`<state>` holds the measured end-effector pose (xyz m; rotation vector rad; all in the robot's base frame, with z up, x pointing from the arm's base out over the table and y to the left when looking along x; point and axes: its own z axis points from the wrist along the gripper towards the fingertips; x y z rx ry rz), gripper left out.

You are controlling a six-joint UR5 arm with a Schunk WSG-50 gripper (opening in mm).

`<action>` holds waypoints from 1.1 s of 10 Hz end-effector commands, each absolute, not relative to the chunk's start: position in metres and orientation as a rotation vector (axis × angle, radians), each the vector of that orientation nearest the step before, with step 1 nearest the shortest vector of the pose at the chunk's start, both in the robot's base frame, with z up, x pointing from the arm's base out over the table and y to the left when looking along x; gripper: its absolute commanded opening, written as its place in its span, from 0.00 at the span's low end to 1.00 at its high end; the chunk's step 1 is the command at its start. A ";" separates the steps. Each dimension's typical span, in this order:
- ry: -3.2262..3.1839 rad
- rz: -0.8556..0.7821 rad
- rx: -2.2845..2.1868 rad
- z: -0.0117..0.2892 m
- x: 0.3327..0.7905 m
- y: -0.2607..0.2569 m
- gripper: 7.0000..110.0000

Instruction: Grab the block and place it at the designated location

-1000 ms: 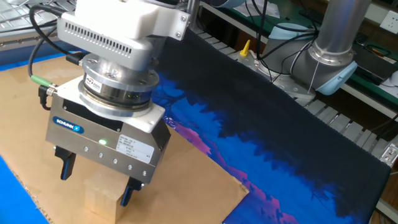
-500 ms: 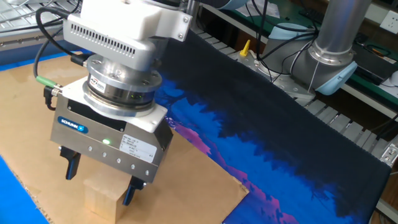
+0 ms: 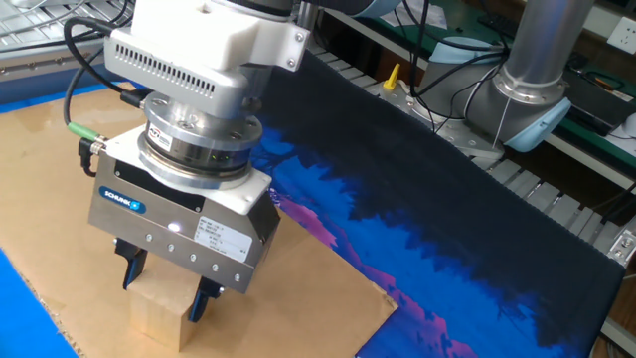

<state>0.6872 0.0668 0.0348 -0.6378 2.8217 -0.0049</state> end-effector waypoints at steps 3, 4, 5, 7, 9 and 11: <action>2.829 0.014 -0.617 0.037 0.684 0.067 0.00; 2.833 0.018 -0.617 0.041 0.682 0.067 0.00; 2.835 0.027 -0.617 0.045 0.681 0.068 0.00; 2.835 0.039 -0.616 0.048 0.678 0.068 0.00; 2.833 0.043 -0.615 0.048 0.675 0.067 0.00; 2.833 0.040 -0.615 0.048 0.674 0.066 0.00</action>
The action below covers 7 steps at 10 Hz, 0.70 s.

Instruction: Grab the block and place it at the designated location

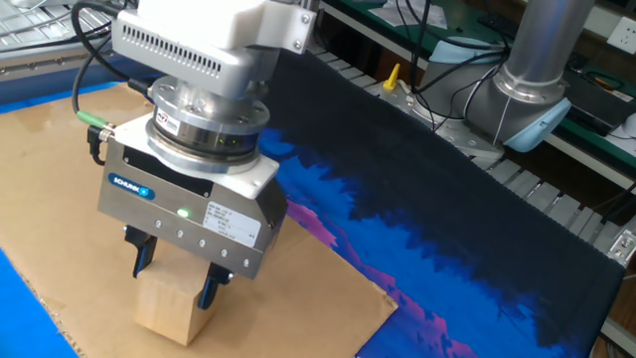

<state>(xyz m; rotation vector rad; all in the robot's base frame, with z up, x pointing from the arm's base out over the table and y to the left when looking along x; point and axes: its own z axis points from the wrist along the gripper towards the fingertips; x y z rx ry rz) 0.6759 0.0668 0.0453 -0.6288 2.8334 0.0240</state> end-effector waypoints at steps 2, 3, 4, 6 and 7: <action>2.830 0.035 -0.617 0.047 0.670 0.062 0.00; 2.828 0.032 -0.616 0.046 0.668 0.060 0.00; 2.823 0.030 -0.617 0.045 0.665 0.058 0.00; 2.813 0.028 -0.619 0.044 0.660 0.055 0.00; 2.808 0.031 -0.619 0.045 0.658 0.053 0.00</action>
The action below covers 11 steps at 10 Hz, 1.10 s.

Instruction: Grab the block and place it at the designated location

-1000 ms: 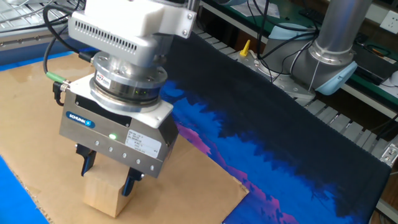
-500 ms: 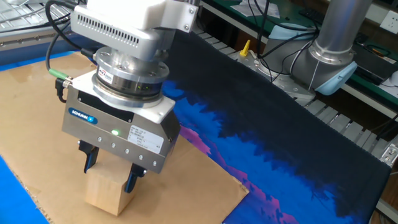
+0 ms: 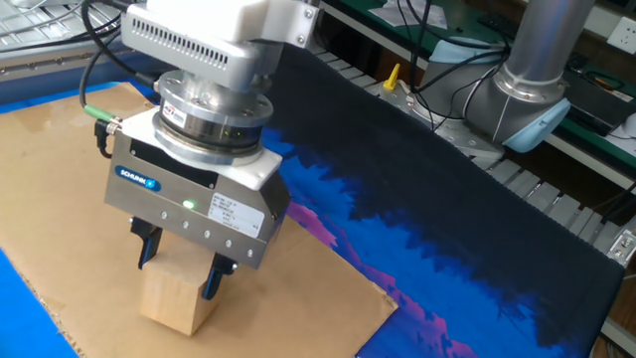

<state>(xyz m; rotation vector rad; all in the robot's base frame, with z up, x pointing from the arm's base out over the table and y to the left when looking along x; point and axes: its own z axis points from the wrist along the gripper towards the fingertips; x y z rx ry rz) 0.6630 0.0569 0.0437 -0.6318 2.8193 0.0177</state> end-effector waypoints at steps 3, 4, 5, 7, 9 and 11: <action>2.800 0.040 -0.638 0.053 0.650 0.042 0.00; 2.795 0.032 -0.638 0.055 0.649 0.039 0.00; 2.785 0.022 -0.627 0.055 0.649 0.036 0.00; 2.773 -0.019 -0.574 0.055 0.652 0.028 0.00; 2.769 -0.034 -0.540 0.055 0.651 0.024 0.00; 2.768 -0.019 -0.531 0.055 0.647 0.025 0.00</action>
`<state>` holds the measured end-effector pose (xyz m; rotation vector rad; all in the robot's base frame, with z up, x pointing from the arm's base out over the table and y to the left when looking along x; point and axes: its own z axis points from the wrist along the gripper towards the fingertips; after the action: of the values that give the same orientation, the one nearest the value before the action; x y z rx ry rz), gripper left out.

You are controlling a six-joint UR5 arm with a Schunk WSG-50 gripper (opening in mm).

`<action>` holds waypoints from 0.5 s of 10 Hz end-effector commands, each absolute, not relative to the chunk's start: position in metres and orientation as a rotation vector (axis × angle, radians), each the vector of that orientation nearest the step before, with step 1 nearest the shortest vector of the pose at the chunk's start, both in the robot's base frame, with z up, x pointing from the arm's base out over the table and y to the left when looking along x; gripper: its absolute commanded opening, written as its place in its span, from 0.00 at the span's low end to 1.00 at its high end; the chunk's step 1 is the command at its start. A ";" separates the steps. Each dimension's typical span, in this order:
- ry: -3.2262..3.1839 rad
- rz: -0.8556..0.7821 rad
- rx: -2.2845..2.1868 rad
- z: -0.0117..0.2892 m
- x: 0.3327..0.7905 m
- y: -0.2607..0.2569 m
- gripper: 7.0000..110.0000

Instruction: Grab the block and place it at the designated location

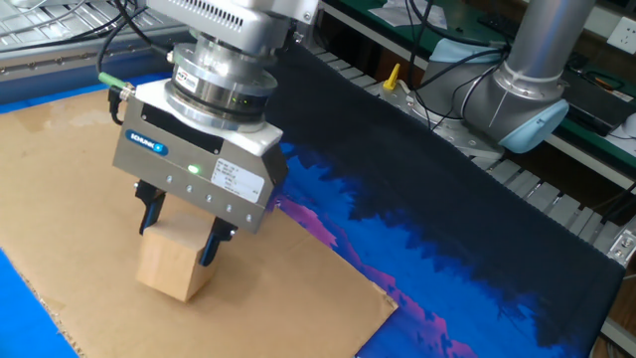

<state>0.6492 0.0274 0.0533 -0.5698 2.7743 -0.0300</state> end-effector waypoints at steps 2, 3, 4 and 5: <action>2.767 -0.006 -0.526 0.053 0.639 0.025 0.00; 2.766 -0.008 -0.531 0.052 0.636 0.024 0.00; 2.768 -0.016 -0.543 0.051 0.631 0.022 0.00; 2.767 -0.012 -0.545 0.051 0.626 0.022 0.00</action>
<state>0.6356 0.0240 0.0510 -0.5544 2.7696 -0.0250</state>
